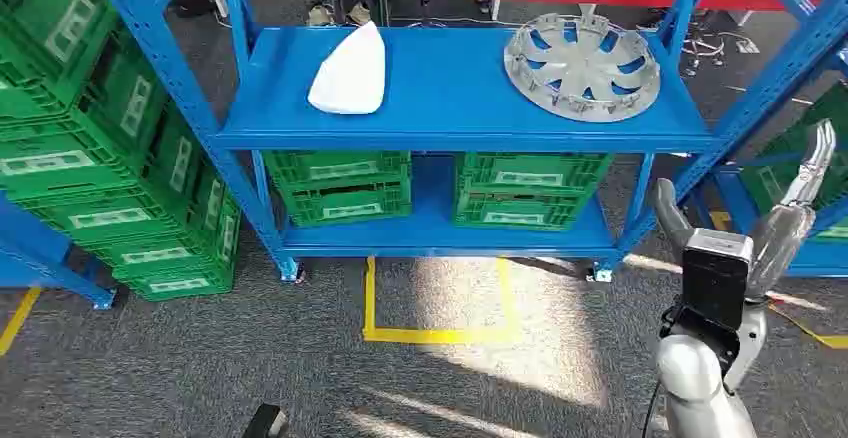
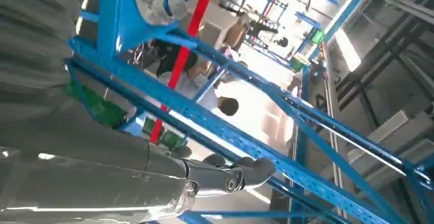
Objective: Take the parts from the cabinet and place them on the table.
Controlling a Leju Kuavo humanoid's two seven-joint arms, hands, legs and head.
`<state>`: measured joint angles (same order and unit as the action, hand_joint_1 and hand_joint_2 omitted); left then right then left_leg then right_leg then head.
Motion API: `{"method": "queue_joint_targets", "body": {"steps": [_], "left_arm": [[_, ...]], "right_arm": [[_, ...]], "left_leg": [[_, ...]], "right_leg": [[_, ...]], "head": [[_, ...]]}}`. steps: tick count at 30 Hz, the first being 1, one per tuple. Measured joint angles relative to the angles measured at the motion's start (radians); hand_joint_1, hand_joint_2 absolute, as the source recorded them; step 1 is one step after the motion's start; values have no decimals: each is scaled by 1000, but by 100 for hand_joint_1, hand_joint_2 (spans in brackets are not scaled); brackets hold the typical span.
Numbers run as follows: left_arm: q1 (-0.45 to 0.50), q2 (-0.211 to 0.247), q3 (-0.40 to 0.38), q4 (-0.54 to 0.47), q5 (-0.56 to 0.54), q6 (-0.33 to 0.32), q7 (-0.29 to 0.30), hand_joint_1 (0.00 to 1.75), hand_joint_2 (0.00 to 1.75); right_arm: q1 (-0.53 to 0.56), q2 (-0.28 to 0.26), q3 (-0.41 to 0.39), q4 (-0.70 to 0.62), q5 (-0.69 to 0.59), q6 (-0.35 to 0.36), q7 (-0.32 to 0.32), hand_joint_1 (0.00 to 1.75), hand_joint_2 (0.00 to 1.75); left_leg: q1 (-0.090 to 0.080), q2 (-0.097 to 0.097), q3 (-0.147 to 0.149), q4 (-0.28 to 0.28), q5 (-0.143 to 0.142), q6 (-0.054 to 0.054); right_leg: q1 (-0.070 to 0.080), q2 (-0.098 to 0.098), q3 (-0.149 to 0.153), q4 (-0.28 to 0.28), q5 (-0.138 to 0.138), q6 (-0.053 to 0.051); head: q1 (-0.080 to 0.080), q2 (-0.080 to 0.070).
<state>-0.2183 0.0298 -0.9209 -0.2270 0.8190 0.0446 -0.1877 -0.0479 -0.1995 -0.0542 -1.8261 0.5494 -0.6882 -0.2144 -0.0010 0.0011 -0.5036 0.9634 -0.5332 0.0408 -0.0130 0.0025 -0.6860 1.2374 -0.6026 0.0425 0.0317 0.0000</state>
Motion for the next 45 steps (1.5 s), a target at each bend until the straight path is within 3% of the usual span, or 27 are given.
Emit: {"method": "queue_joint_targets", "body": {"steps": [1, 2, 3, 5, 6, 8, 11, 12, 15, 16, 18, 20, 21, 23, 27, 28, 30, 32, 33, 34, 36, 38, 39, 40, 41, 42, 45], "left_arm": [[1, 1, 0, 0, 3, 2, 0, 0, 0], [2, 2, 0, 0, 6, 3, -2, 0, 0], [2, 3, 0, 0, 11, 3, -6, 0, 0], [2, 5, 0, 0, 24, 3, -19, 0, 0], [1, 8, 0, 0, 30, 4, -25, 0, 0], [-3, 10, 0, 0, 38, 10, -37, 0, 0], [-4, 9, 0, 0, 44, 16, -48, 0, 0], [-7, 8, 0, 0, 47, 18, -54, 0, 0], [-11, 5, 0, -1, 54, 19, -61, 0, 0], [-9, 4, 0, -1, 55, 19, -61, 0, 0], [-4, 3, 0, -1, 53, 19, -59, 0, 0], [-3, 3, 0, 0, 50, 19, -52, 0, 0], [-1, 3, 0, 0, 50, 19, -48, 0, 0], [-4, 3, 1, 0, 47, 19, -40, 0, 0], [-2, 5, 1, 0, 42, 21, -37, 0, 0], [-3, 8, 1, 0, 41, 21, -37, 0, 0], [-5, 7, 1, 0, 42, 21, -33, 0, 0], [-3, 7, 1, 0, 42, 21, -31, 0, 0], [-3, 7, 1, 0, 42, 21, -31, 0, 0], [-3, 7, 1, 0, 42, 22, -31, 0, 0], [-3, 7, 1, 0, 40, 26, -31, 0, 0], [-4, 6, 1, 0, 39, 31, -29, 0, 0], [-2, 5, 1, 0, 39, 32, -28, 0, 0], [3, 4, 1, 0, 39, 32, -29, 0, 0], [4, 4, 1, 0, 38, 32, -31, 0, 0], [4, 4, 1, 0, 38, 32, -31, 0, 0], [5, 4, 1, 0, 30, 30, -29, 0, 0]], "right_arm": [[-1, 1, 1, 3, -11, 0, -8, 0, 0], [-2, 1, 2, 5, -17, 0, -14, 0, 0], [-5, 1, 4, 8, -19, 0, -21, 0, 0], [-17, 1, 8, 14, -26, 0, -32, 0, 0], [-23, 2, 9, 18, -28, 0, -35, 0, 0], [-37, -1, 13, 26, -31, 1, -37, 0, 0], [-61, -7, 19, 36, -35, 1, -26, 0, 0], [-72, -10, 24, 39, -34, 1, -26, 0, 0], [-92, -16, 33, 48, -32, 1, -26, 0, 0], [-94, -16, 37, 51, -32, 1, -26, 0, 0], [-97, -16, 42, 58, -29, 1, -27, 0, 0], [-102, -15, 44, 61, -27, 1, -28, 0, 0], [-104, -14, 44, 62, -29, 1, -30, 0, 0], [-109, -13, 45, 66, -44, 1, -42, 0, 0], [-107, -12, 51, 75, -47, 0, -56, 0, 0], [-108, -12, 51, 77, -45, 0, -58, 0, 0], [-101, -11, 51, 83, -48, 0, -60, 0, 0], [-91, -8, 51, 89, -48, 0, -66, 0, 0], [-90, -7, 51, 91, -48, 0, -67, 0, 0], [-90, -6, 51, 93, -48, 0, -68, 0, 0], [-88, -6, 51, 93, -45, 0, -68, 0, 0], [-85, -7, 52, 96, -41, 1, -57, 0, 0], [-79, -10, 51, 92, -36, 0, -49, 0, 0], [-74, -10, 50, 89, -34, 0, -44, 0, 0], [-72, -9, 52, 88, -27, 0, -38, 0, 0], [-73, -9, 53, 88, -26, 0, -37, 0, 0], [-67, -8, 51, 88, -26, 0, -48, 0, 0]], "left_leg": [[0, -1, 3, 0, -4, -3], [1, -2, 10, 1, -10, -6], [3, -3, 17, 2, -16, -12], [10, -3, 39, 6, -36, -27], [7, -3, 36, 5, -45, -37], [6, -1, 33, 11, -51, -50], [14, 4, 43, 7, -70, -65], [14, 3, 31, 43, -80, -68], [14, 0, -131, 287, -149, -67], [14, -1, -184, 345, -150, -66], [11, -2, -225, 322, -65, -58], [8, -2, -189, 172, 74, -46], [5, -3, -172, 136, 94, -43], [-5, 0, -143, 92, 58, -34], [-1, -2, -113, 65, 49, -16], [-1, -1, -100, 59, 43, -9], [-3, 0, -81, 57, 28, -1], [-7, -1, -60, 57, 10, 2], [-9, -1, -47, 57, 1, 2], [-11, -2, -30, 57, -10, 2], [-12, -2, -3, 55, -31, -1], [-10, -4, -9, 53, -36, -10], [-10, -3, -7, 54, -42, -19], [-12, -2, 2, 63, -38, -23], [-13, -2, 2, 59, -49, -15], [-12, -2, 5, 57, -49, -15], [-10, -3, 6, 51, -50, -16]], "right_leg": [[-5, 0, -28, 44, -4, 5], [-10, 0, -30, 37, 18, 10], [-16, -1, -14, -8, 59, 15], [-29, -2, 59, -179, 164, 29], [-24, 1, 75, -192, 139, 33], [-17, 2, 84, -216, 123, -4], [-14, 4, 93, -219, 109, -29], [-14, 3, 103, -221, 103, -38], [-5, -4, 125, -226, 84, -52], [-3, -4, 134, -226, 76, -52], [1, -2, 165, -226, 53, -51], [1, -1, 205, -227, 26, -46], [-2, -2, 213, -232, 13, -42], [2, 5, 221, -240, 8, -26], [-4, 1, 212, -203, 19, -6], [-4, 1, 179, -141, 15, -2], [-4, 1, 81, 3, -39, 2], [-3, 1, 15, 58, -76, 2], [-3, 1, 9, 34, -52, -1], [-2, 1, 19, -21, 5, -7], [10, 2, 52, -181, 152, -26], [22, 0, 49, -191, 92, -39], [22, 2, 51, -197, 140, -45], [23, 1, 55, -205, 134, -51], [19, 2, 62, -205, 140, -34], [20, 2, 63, -204, 137, -31], [23, 2, 63, -204, 131, -39]], "head": [[1, 0], [2, 0], [4, 0], [5, 0], [5, 0], [-2, 0], [-13, 0], [-22, 0], [-35, 0], [-36, 0], [-37, 0], [-38, 0], [-38, 0], [-42, 0], [-31, 0], [-26, 0], [-18, 0], [-9, 0], [-4, 0], [0, 0], [3, 0], [-5, 0], [5, 0], [2, 0], [0, 0], [-5, 0], [-9, 0]]}}
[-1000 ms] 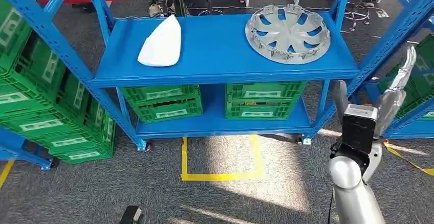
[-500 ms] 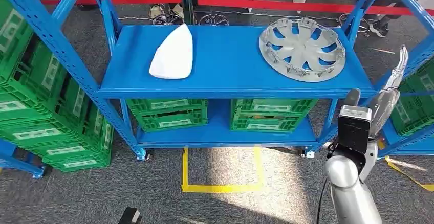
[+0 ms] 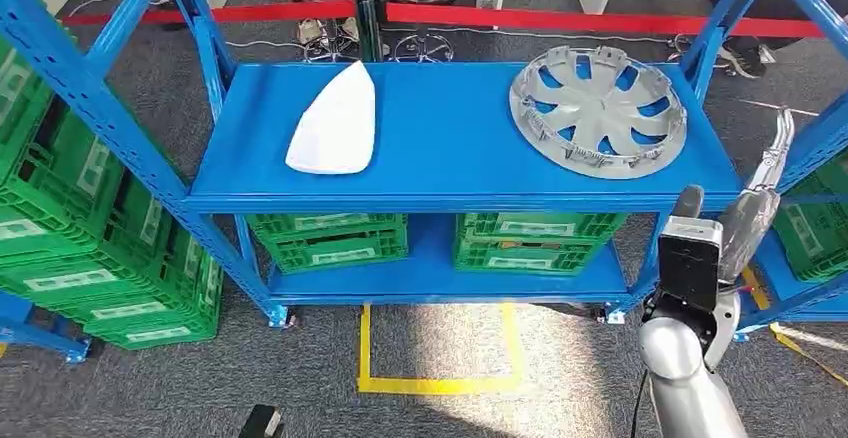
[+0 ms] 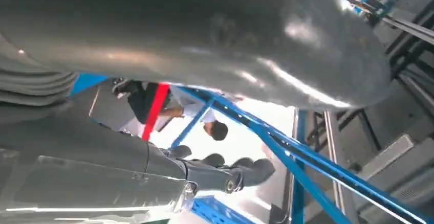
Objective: Take the parts from the cabinet and place them on the table.
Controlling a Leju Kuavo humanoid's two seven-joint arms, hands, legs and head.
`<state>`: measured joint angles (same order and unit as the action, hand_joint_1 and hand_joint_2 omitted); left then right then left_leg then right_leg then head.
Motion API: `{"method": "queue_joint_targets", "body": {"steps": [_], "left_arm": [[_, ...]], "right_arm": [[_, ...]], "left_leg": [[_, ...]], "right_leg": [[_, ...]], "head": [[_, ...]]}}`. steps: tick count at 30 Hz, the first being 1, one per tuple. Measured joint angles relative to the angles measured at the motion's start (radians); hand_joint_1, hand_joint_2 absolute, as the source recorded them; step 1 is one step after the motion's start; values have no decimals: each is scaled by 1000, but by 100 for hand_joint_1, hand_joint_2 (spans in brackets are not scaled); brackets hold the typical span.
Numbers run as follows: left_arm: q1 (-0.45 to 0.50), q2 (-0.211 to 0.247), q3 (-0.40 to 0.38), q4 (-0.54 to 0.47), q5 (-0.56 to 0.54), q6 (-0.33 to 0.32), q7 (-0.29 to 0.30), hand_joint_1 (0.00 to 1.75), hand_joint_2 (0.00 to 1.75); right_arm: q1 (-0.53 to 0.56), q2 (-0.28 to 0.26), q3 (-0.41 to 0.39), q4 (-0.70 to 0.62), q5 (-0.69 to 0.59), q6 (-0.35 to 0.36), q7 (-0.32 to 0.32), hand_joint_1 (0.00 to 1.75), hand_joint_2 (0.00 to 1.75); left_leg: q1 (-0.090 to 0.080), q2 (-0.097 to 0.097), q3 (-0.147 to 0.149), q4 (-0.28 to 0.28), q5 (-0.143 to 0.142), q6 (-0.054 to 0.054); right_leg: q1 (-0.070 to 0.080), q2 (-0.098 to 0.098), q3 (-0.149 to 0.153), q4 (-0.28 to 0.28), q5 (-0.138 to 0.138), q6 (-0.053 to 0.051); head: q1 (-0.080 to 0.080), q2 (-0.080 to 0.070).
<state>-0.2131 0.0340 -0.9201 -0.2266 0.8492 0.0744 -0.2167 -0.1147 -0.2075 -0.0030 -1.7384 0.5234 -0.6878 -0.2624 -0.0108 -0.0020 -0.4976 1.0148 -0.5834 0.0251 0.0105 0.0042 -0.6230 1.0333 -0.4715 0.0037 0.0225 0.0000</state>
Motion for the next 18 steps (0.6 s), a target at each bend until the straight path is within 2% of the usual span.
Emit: {"method": "queue_joint_targets", "body": {"steps": [3, 7, 18], "left_arm": [[5, 0, 0, 0, -7, -1, 12, 0, 0], [7, -2, 0, 0, -17, -10, 18, 0, 0], [-19, -6, 0, -1, -33, -18, -20, 0, 0]], "right_arm": [[9, 1, -3, 0, -7, 0, -14, 0, 0], [12, 6, -16, 0, -30, 0, -46, 0, 0], [11, 24, -27, 5, -15, 0, -62, 0, 0]], "left_leg": [[0, -1, 8, -13, -7, -8], [1, -1, 9, -15, -7, -8], [0, -2, 13, -15, -7, -8]], "right_leg": [[0, -1, 0, 0, -4, -5], [0, -1, 1, 0, -4, -6], [-1, -2, 8, -1, -4, -5]], "head": [[-2, 0], [-4, 0], [-3, 0]]}}
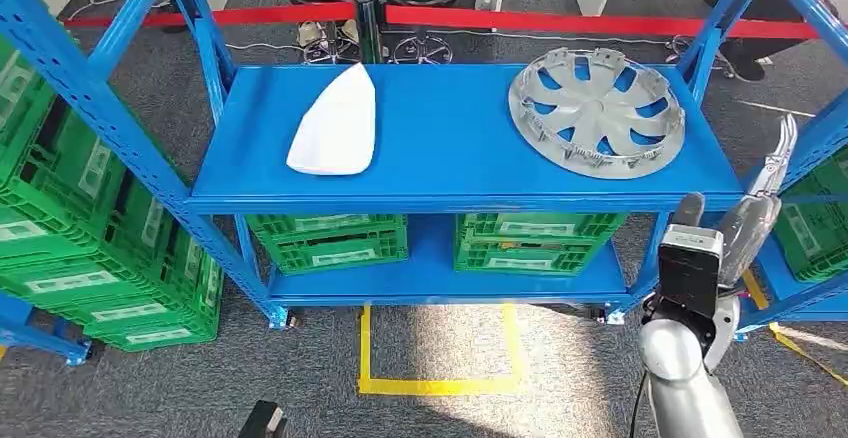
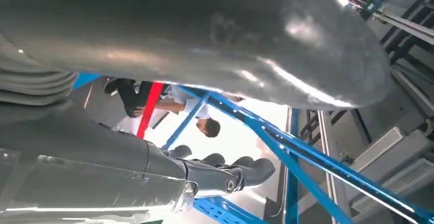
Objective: Take the parts from the cabinet and place them on the table.
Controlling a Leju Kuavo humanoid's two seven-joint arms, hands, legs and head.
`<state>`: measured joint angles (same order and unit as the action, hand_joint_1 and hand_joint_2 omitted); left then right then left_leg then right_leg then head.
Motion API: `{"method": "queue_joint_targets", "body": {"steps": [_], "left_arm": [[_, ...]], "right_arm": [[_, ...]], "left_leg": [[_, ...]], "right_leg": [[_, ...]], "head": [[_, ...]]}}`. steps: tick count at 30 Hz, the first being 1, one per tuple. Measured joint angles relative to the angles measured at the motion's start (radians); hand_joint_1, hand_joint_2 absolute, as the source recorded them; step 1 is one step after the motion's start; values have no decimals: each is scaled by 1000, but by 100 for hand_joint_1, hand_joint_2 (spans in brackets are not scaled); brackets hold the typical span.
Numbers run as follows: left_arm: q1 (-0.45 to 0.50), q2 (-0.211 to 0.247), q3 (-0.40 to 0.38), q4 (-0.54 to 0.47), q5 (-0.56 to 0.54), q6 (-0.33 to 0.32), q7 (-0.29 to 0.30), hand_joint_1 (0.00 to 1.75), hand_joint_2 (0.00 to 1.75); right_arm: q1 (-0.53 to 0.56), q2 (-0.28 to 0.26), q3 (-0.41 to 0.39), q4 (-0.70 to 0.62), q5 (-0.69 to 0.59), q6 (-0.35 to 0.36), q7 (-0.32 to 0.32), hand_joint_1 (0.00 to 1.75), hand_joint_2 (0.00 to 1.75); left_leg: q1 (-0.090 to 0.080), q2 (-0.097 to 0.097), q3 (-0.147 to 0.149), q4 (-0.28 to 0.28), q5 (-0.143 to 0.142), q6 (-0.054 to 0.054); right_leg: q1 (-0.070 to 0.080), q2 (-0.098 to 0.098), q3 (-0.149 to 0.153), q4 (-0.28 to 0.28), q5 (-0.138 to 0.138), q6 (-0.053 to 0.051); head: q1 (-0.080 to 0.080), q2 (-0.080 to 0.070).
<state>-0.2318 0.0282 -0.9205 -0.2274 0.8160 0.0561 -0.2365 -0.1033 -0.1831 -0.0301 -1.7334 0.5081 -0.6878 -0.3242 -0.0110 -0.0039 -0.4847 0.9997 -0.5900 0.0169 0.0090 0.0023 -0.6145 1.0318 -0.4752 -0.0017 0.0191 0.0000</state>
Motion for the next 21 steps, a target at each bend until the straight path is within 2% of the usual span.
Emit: {"method": "queue_joint_targets", "body": {"steps": [5, 7, 8, 9, 10, 12, 13, 14, 15, 17, 18, 19, 20, 21], "left_arm": [[-2, 0, 0, 0, 1, 3, 23, 0, 0], [-3, 0, 0, 0, 1, 3, 31, 0, 0], [-2, -1, 0, 0, -1, 2, 34, 0, 0], [-2, -1, 0, 0, -3, 1, 37, 0, 0], [-3, -1, 0, 0, -6, 0, 38, 0, 0], [0, -3, 0, 0, -7, 0, 40, 0, 0], [2, -3, 0, 0, -7, 0, 40, 0, 0], [3, -3, 0, 0, -7, 0, 41, 0, 0], [3, -4, 0, 0, -7, 0, 42, 0, 0], [2, -5, 0, 0, -7, 0, 41, 0, 0], [1, -5, 0, 0, -8, 0, 41, 0, 0], [-4, -5, 0, 0, -8, 1, 41, 0, 0], [-4, -5, 0, 0, -8, 1, 39, 0, 0], [-4, -5, 0, 0, -8, 1, 39, 0, 0]], "right_arm": [[-5, 14, -11, 6, 39, 0, -12, 0, 0], [-7, 20, -17, 6, 48, 0, -13, 0, 0], [-7, 21, -18, 4, 50, 0, -12, 0, 0], [-9, 23, -19, 3, 56, 0, -12, 0, 0], [-11, 24, -23, 3, 57, 0, -11, 0, 0], [-6, 26, -27, 5, 56, 0, -8, 0, 0], [-4, 28, -27, 7, 56, 0, -8, 0, 0], [-3, 30, -27, 9, 56, 0, -8, 0, 0], [-3, 31, -28, 10, 56, 0, -8, 0, 0], [-4, 35, -29, 10, 56, 0, -8, 0, 0], [-3, 36, -30, 10, 57, 0, -8, 0, 0], [-3, 37, -32, 11, 57, 0, -8, 0, 0], [-5, 38, -32, 11, 57, 0, -8, 0, 0], [-3, 40, -33, 11, 57, 0, -8, 0, 0]], "left_leg": [[-2, 0, 1, 3, -1, 1], [-7, -2, 4, -11, 11, 18], [6, 0, 24, -42, 27, 22], [5, -1, 32, -55, 34, 25], [6, 0, 35, -58, 35, 27], [7, -2, 40, -58, 32, 28], [7, -4, 42, -57, 29, 26], [8, -9, 47, -57, 26, 22], [11, -13, 53, -57, 20, 17], [17, -22, 74, -55, 4, 2], [18, -26, 72, -53, -6, -7], [13, -31, 68, -38, -13, -18], [16, -32, 56, -38, -13, -22], [19, -33, 53, -38, -13, -23]], "right_leg": [[-3, 0, 2, -4, 3, 2], [-5, -1, 9, -21, 14, 18], [-6, -1, 6, -23, 7, 21], [-7, 0, 4, -8, -3, 24], [-9, 0, -19, 44, -32, 28], [-18, 0, -94, 198, -89, 38], [-22, 0, -122, 248, -98, 43], [-28, 0, -130, 255, -83, 47], [-33, -1, -115, 216, -44, 51], [-45, 0, -45, 60, 55, 60], [-46, 11, -24, 24, 46, 66], [-41, 17, -13, 2, 39, 56], [-38, 16, -10, -4, 19, 37], [-35, 16, -16, -2, 18, 32]], "head": [[0, 0], [-4, 0], [-6, 0], [-2, 0], [1, 0], [10, 0], [11, 0], [13, 0], [14, 0], [16, 0], [16, 0], [17, 0], [17, 0], [7, 0]]}}
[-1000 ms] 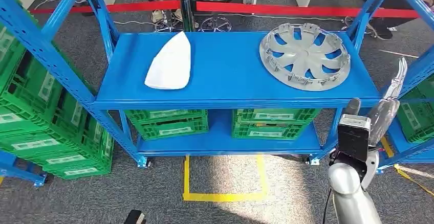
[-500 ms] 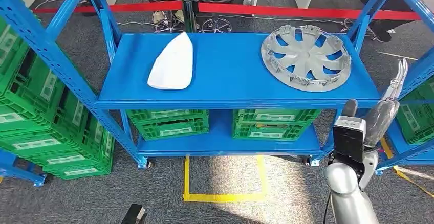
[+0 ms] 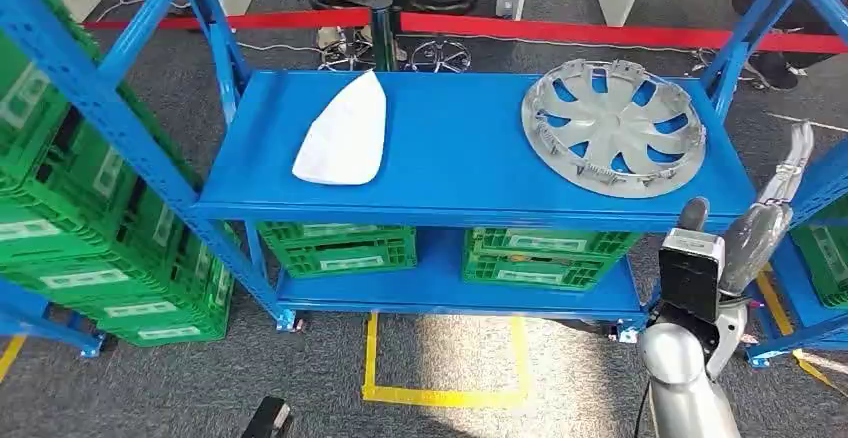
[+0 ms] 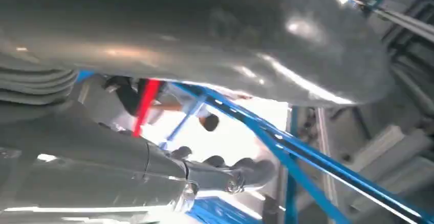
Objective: Take the parts from the cabinet and place them on the table.
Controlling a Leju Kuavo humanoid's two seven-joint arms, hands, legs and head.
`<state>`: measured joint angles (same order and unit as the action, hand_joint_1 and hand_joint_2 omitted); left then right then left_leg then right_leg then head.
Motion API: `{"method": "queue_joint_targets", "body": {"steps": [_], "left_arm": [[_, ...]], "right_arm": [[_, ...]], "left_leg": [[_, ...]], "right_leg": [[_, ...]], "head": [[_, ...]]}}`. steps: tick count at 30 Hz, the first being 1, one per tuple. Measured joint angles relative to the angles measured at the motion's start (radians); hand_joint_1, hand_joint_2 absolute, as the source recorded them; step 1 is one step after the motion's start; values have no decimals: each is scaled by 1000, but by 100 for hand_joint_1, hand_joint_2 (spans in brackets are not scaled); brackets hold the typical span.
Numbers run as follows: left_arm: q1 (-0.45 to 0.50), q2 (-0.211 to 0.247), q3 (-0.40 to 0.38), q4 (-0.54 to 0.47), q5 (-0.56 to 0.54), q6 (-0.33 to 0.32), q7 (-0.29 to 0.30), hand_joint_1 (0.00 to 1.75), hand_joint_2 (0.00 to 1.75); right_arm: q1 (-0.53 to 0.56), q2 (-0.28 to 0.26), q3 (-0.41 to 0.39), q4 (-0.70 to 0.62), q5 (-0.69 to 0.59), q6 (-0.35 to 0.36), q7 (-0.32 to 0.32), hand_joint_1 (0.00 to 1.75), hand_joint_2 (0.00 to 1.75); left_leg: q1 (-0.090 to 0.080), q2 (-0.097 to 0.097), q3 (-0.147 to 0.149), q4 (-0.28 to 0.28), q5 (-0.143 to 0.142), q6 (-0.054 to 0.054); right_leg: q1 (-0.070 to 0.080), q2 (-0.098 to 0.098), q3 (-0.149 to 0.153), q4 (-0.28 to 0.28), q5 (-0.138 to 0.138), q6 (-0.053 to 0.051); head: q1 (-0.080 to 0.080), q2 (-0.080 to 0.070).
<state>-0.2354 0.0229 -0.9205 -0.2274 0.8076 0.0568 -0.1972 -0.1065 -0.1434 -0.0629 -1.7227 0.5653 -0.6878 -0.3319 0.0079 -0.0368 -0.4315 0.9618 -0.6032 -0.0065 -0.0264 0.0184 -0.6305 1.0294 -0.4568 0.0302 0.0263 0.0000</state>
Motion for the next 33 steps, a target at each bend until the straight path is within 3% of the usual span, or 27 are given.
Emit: {"method": "queue_joint_targets", "body": {"steps": [2, 3, 4, 6, 7, 8, 9, 11, 12, 13, 15, 16, 17, 26, 33], "left_arm": [[1, 0, 0, 0, 0, 3, 0, 0, 0], [0, 0, 0, 0, 0, 3, 0, 0, 0], [-3, 0, 0, 0, 0, 3, 0, 0, 0], [-3, -1, 0, 0, 0, 3, 0, 0, 0], [-1, -1, 0, 0, 0, 3, 0, 0, 0], [0, -1, 0, 0, 0, 3, 0, 0, 0], [1, -1, 0, 0, 0, 3, 0, 0, 0], [0, 0, 0, 0, 0, 3, 0, 0, 0], [0, 0, 0, 0, 0, 3, 0, 0, 0], [-1, 0, 0, 0, 0, 3, 0, 0, 0], [0, 0, 0, 0, 0, 3, 3, 0, 0], [2, -1, 0, 0, 0, 3, 3, 0, 0], [3, 0, 0, 0, 0, 3, 3, 0, 0], [3, 0, 0, 0, -2, 2, 3, 0, 0], [4, 0, 0, 0, -3, 2, 2, 0, 0]], "right_arm": [[-2, 0, 0, -1, -2, 0, 0, 0, 0], [-2, 1, 0, -3, -3, 0, 0, 0, 0], [-3, 2, 0, -6, -3, 0, 0, 0, 0], [-3, 3, 0, -7, -3, 0, 0, 0, 0], [-2, 3, 0, -7, -3, 0, 0, 0, 0], [-2, 4, 0, -7, -3, 0, 0, 0, 0], [-2, 4, 0, -7, -1, 0, 0, 0, 0], [-3, 5, 0, -7, 3, 0, 6, 0, 0], [-3, 5, 0, -8, 4, 0, 7, 0, 0], [-4, 6, 0, -8, 4, 0, 8, 0, 0], [-2, 6, 0, -10, 3, 0, 13, 0, 0], [-2, 7, 1, -11, 2, 0, 14, 0, 0], [-2, 7, 1, -13, 1, 0, 15, 0, 0], [-2, 10, 1, -18, 0, 0, 15, 0, 0], [3, 13, 1, -22, -2, 0, 15, 0, 0]], "left_leg": [[4, 2, 2, 2, -9, -14], [4, 28, -7, 28, -23, -17], [3, 37, -42, 90, -50, -19], [3, 38, -150, 262, -112, -19], [3, 37, -199, 326, -123, -18], [3, 37, -229, 347, -108, -15], [2, 37, -232, 321, -66, -12], [-1, 37, -184, 176, 54, -1], [-1, 37, -159, 103, 94, 5], [-8, 38, -154, 92, 86, 5], [-6, 37, -143, 66, 76, 8], [-7, 36, -142, 67, 75, 4], [-9, 34, -141, 67, 76, 4], [-10, 34, -140, 67, 75, 13], [-10, 34, -140, 68, 72, 19]], "right_leg": [[0, -1, 2, 0, -7, -13], [-1, -5, 10, -3, -10, -21], [0, -8, 12, -3, -12, -25], [6, -13, 14, -3, -17, -32], [9, -14, 14, -2, -19, -35], [11, -14, 16, -2, -21, -36], [13, -14, 21, -2, -24, -36], [15, -13, 36, -2, -31, -34], [15, -13, 41, -2, -35, -30], [21, -11, 41, 0, -37, -25], [20, -11, 33, 6, -43, -20], [18, -11, 35, 4, -43, -41], [18, -12, 37, 3, -41, -43], [17, -13, 48, -17, -31, -25], [17, -13, 49, -19, -33, -12]], "head": [[0, 0], [-5, 0], [-16, 0], [-26, 0], [-28, 0], [-30, 0], [-30, 0], [-31, 0], [-32, 0], [-34, 0], [-32, 0], [-26, 0], [-25, 0], [-9, 0], [-6, 0]]}}
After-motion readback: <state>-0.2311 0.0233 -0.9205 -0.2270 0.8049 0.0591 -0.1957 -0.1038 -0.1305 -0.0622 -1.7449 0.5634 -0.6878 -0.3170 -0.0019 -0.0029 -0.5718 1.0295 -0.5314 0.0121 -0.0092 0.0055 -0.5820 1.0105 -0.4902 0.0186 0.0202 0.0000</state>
